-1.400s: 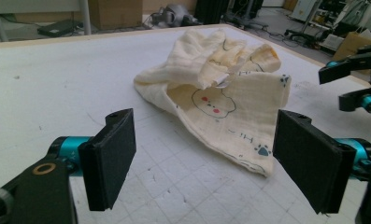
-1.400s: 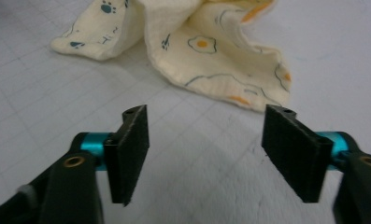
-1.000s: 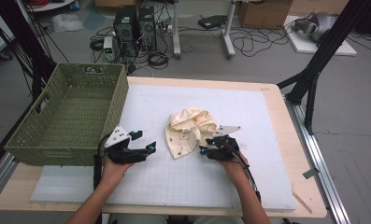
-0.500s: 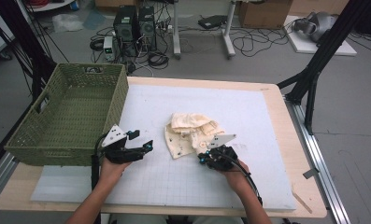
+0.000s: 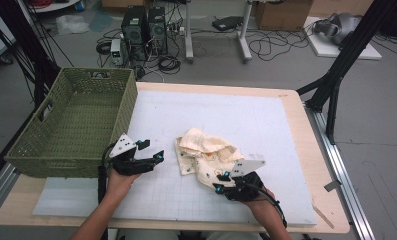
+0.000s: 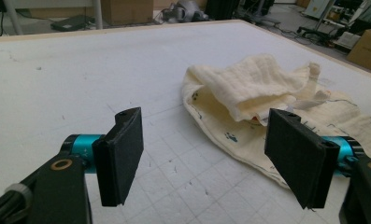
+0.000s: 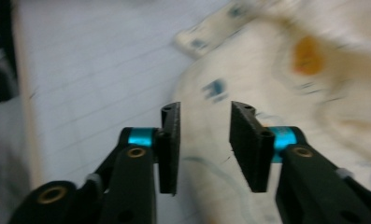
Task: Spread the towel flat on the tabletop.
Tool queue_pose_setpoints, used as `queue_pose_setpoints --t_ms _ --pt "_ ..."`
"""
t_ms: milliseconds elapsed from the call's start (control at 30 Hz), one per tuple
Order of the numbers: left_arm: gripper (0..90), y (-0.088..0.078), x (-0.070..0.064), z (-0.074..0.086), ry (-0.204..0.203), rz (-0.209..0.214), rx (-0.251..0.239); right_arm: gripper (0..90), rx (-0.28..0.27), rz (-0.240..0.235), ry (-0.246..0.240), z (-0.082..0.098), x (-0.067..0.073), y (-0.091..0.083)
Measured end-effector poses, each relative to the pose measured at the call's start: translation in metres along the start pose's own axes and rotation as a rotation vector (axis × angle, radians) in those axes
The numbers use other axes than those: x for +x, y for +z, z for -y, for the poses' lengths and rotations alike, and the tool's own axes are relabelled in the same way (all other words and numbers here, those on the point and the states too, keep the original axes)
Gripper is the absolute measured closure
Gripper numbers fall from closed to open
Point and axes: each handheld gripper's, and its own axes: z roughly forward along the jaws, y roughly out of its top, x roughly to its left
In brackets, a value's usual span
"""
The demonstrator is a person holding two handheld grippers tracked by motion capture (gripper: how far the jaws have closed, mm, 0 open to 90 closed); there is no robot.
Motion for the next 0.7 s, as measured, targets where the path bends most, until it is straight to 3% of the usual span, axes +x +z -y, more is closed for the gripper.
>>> queue_pose_setpoints --t_ms 67,167,333,500,600,700 --pt "28.6 0.0 0.0 0.0 0.003 0.001 0.002 53.6 -0.042 0.092 -0.003 -0.005 -0.008 -0.005" --pt "28.6 0.001 0.001 0.001 0.0 0.001 0.003 46.2 -0.042 0.186 -0.014 -0.012 -0.018 -0.003" --pt "28.6 0.001 0.0 0.0 0.001 0.008 0.003 41.4 -0.024 0.267 -0.038 -0.026 -0.039 0.015" --pt "28.6 0.001 -0.001 0.001 0.002 0.014 0.004 40.8 0.064 0.276 -0.101 -0.041 -0.054 0.037" --pt "28.6 0.002 -0.001 0.001 0.002 0.015 0.004 60.8 0.116 0.225 -0.115 -0.043 -0.063 0.047" --pt "28.6 0.002 -0.001 0.001 0.002 0.016 0.004 83.4 0.146 0.24 -0.126 -0.046 -0.072 0.048"
